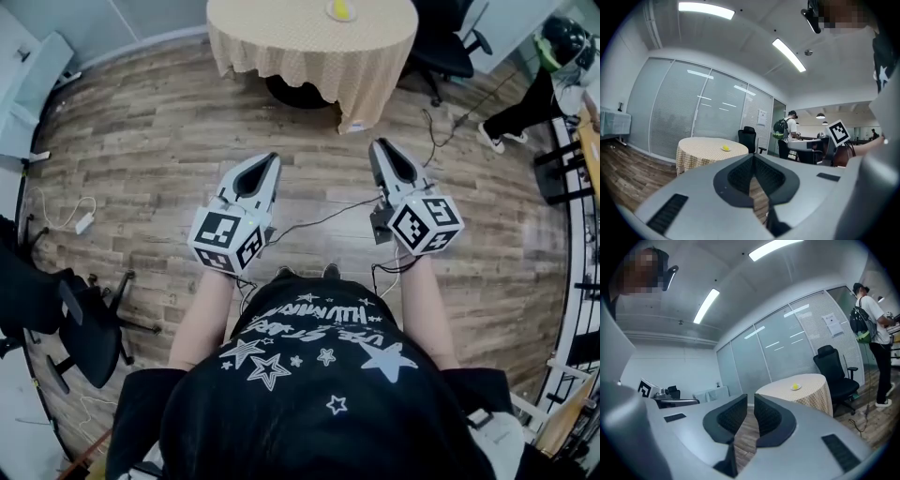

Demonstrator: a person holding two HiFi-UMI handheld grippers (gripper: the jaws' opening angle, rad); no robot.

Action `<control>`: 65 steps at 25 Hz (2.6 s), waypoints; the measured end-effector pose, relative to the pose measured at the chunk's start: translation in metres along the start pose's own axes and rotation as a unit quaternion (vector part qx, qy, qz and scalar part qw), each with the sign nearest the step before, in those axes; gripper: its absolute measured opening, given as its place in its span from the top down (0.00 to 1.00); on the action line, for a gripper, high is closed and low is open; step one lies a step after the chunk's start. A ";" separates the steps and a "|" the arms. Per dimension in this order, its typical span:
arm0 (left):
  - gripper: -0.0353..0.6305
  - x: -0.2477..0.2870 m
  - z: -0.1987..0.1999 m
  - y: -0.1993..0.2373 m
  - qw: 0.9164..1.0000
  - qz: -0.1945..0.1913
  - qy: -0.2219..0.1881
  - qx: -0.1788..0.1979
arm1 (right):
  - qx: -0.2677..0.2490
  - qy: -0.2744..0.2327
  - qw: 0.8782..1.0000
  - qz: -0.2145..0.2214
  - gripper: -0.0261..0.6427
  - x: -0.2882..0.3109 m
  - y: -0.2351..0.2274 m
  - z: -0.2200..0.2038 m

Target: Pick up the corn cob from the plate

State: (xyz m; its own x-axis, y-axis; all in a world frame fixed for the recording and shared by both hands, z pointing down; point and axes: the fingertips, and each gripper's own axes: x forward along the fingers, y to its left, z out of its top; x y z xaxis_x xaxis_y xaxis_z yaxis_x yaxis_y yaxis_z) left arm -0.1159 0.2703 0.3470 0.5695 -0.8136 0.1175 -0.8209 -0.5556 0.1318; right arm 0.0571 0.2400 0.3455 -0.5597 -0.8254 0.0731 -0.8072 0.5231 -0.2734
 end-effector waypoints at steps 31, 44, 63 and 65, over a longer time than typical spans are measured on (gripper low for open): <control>0.94 0.119 -0.007 0.116 0.999 0.027 0.039 -0.019 | 0.050 0.011 0.998 -0.033 0.87 0.132 -0.115 -0.002; 0.94 0.265 0.013 0.127 0.998 0.035 0.055 -0.002 | 0.080 0.013 0.996 -0.035 0.87 0.204 -0.251 0.029; 0.94 0.359 0.025 0.170 0.997 0.057 0.051 -0.010 | 0.110 0.022 0.993 -0.024 0.87 0.273 -0.317 0.032; 0.94 0.369 0.025 0.178 0.997 0.052 0.050 -0.010 | 0.110 0.022 0.993 -0.027 0.87 0.282 -0.321 0.033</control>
State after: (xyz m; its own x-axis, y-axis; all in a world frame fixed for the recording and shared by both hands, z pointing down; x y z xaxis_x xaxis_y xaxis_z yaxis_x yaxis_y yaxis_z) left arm -0.0527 -0.1328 0.3892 0.4827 -0.8453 0.2291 -0.8758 -0.4641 0.1330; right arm 0.1642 -0.1677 0.4226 -0.5291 -0.8379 0.1341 -0.7779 0.4158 -0.4711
